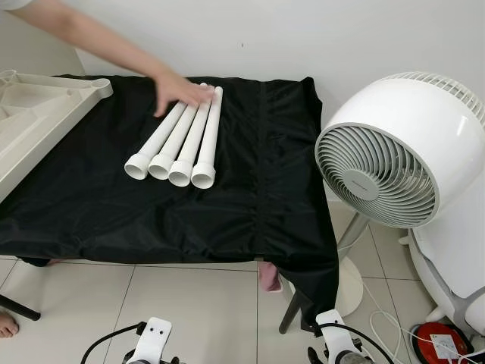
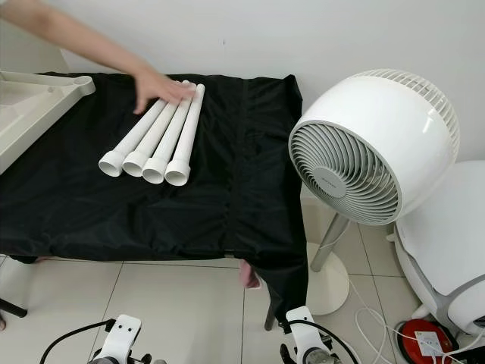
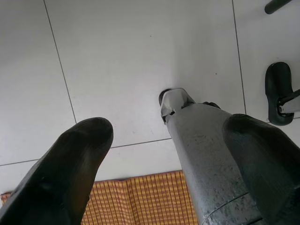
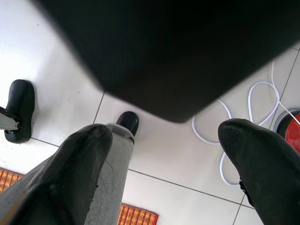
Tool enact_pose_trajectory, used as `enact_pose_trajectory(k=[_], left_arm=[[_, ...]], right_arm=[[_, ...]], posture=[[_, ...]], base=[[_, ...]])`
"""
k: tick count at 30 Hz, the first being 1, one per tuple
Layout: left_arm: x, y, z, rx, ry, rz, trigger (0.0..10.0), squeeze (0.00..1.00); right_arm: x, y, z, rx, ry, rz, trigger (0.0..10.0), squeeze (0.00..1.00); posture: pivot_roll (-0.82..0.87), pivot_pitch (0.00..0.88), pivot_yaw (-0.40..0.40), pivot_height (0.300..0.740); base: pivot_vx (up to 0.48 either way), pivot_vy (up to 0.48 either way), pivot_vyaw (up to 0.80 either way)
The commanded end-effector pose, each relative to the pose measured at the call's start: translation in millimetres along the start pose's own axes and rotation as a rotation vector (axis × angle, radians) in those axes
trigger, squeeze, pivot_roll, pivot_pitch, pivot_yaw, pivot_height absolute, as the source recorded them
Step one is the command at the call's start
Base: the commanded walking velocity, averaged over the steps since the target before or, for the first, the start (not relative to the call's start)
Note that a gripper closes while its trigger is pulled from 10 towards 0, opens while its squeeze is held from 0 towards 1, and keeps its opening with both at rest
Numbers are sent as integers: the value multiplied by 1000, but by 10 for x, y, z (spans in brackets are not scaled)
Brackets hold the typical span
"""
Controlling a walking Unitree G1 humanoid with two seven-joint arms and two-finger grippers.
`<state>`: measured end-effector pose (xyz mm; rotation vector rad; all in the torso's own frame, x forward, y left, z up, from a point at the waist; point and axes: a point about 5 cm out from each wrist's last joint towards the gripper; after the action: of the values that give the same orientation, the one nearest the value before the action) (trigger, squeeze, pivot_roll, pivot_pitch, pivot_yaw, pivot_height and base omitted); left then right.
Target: Building children table
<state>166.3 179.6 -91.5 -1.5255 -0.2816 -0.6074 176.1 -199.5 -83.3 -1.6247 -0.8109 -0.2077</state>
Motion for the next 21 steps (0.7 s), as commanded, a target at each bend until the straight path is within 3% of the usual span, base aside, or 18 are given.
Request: enact_pose_trajectory(k=[1,21], left_arm=[[-29,21,-265,-65,107,17,10000,0],[-21,20,-258,-72,89,12,10000,0]], right_arm=[[-295,-75,136,44,13,100,10000,0],[-230,-54,210,69,9,84,10000,0]], posture=[[-114,0,60,740],[-97,0,56,740]], base=[[0,0,0],[0,0,0]])
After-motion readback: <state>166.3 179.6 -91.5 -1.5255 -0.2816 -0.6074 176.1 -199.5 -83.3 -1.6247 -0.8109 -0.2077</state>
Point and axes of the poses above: a point about 5 cm out from each wrist's last joint towards the gripper, its own y axis pointing out of the wrist towards the gripper, its own x axis along the axis of the wrist's last joint, z = x × y, and after that the axes turned 4 degrees about -y, right-handed
